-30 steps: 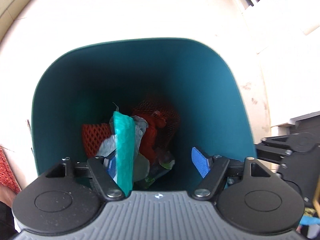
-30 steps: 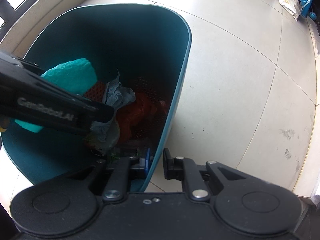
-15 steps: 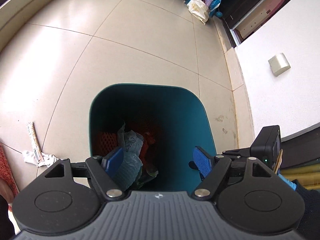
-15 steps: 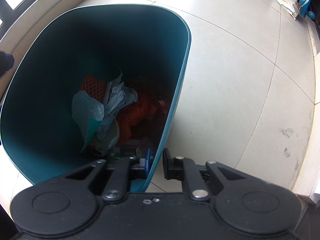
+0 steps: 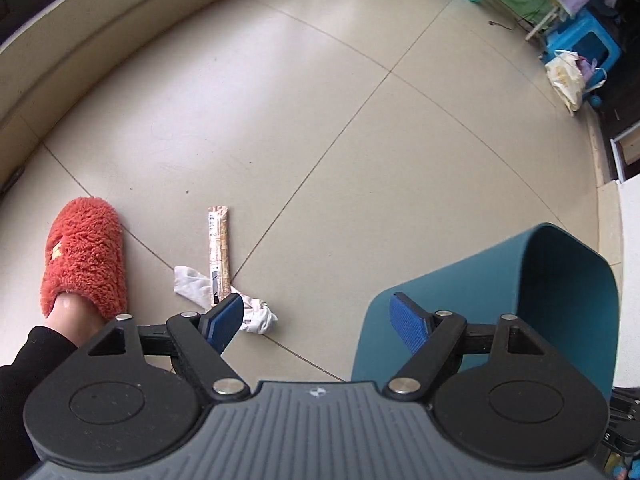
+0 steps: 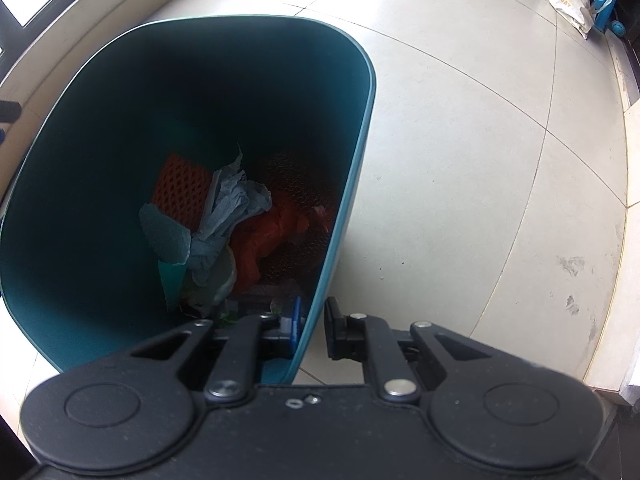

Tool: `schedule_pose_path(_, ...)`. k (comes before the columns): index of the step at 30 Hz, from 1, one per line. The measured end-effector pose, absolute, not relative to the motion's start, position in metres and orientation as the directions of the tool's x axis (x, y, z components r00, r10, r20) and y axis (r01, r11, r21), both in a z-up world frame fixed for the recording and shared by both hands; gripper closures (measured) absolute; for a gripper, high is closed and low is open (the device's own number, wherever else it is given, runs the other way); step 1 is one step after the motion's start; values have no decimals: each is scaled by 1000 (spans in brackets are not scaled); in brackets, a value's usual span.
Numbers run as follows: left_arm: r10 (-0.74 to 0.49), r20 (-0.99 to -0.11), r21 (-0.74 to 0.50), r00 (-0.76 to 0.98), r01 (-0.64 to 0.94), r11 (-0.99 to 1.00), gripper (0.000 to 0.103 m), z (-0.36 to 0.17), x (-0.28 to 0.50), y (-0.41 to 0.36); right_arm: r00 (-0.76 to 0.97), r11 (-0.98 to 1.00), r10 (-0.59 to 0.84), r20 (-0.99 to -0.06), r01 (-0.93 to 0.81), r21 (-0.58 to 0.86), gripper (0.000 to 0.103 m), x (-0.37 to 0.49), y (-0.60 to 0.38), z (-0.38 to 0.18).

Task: Collect trash
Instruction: 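Move the left tool down to the beige snack wrapper stick, then close the left tool on the snack wrapper and lift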

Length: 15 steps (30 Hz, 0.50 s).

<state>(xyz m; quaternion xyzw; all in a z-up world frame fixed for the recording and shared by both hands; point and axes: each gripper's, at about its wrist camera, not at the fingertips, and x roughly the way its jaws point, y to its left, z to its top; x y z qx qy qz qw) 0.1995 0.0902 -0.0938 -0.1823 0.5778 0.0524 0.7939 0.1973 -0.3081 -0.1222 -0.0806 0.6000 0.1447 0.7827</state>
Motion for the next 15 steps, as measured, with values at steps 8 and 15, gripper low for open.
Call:
schedule_pose_path(8,-79,-975,-162,207,-419,893,23,-192,244,129,222,954,151,-963,-289,83,92,199,-315,-122)
schedule_pose_path(15,-34,-991,-88,126,-456,886,23,-257,261,145,217,955,139,-966,-287,73,92,203,-315,-122)
